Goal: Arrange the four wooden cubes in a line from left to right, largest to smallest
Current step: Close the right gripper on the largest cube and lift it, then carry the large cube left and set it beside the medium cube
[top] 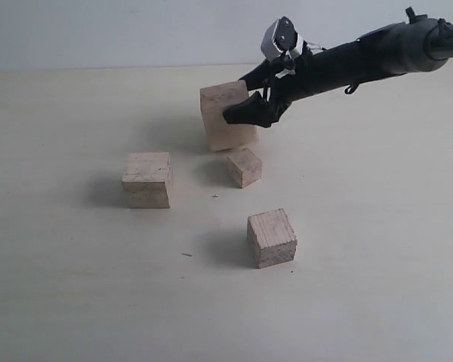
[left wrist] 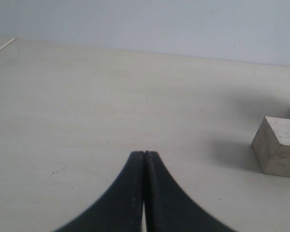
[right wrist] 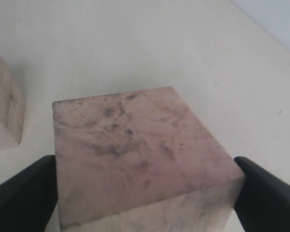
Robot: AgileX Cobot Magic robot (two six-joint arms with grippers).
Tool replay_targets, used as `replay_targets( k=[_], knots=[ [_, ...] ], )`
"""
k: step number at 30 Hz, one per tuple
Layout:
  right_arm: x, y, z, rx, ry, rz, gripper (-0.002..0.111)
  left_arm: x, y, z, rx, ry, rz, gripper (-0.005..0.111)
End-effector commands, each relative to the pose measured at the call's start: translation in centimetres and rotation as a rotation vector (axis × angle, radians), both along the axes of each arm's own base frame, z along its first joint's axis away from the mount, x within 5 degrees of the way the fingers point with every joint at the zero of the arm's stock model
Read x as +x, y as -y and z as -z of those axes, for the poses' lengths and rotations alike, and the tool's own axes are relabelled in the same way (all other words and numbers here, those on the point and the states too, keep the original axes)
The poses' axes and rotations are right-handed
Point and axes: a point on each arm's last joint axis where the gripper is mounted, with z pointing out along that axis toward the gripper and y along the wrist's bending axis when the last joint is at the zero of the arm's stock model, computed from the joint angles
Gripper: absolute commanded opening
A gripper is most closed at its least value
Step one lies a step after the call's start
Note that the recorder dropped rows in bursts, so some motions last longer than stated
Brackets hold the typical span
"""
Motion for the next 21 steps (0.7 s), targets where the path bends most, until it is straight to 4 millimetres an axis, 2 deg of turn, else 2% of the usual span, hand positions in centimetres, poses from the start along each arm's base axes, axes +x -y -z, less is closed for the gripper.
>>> replay_targets(
  k=[1, 5, 8, 11, 15, 21],
  knots=[
    [-0.3, -0.3, -5.4, 0.083, 0.07, 0.004, 0.0, 0.0, 0.0, 0.0, 0.003, 0.013, 0.005, 0.0],
    [-0.9, -0.9, -8.2, 0.095, 0.132, 0.0, 0.0, 0.0, 0.0, 0.0, 0.003, 0.013, 0.005, 0.0],
    [-2.0, -2.6, -9.7, 0.106, 0.16, -0.036, 0.0, 0.0, 0.0, 0.0, 0.003, 0.013, 0.005, 0.0],
    [-3.8, -5.3, -10.5, 0.121, 0.169, -0.1, 0.0, 0.0, 0.0, 0.0, 0.003, 0.013, 0.005, 0.0],
    [-7.1, -10.0, -10.4, 0.127, 0.165, -0.203, 0.0, 0.0, 0.0, 0.0, 0.003, 0.013, 0.005, 0.0],
    [-11.7, -15.9, -10.6, 0.153, 0.181, -0.249, 0.0, 0.0, 0.0, 0.0, 0.003, 0.013, 0.005, 0.0]
  ],
)
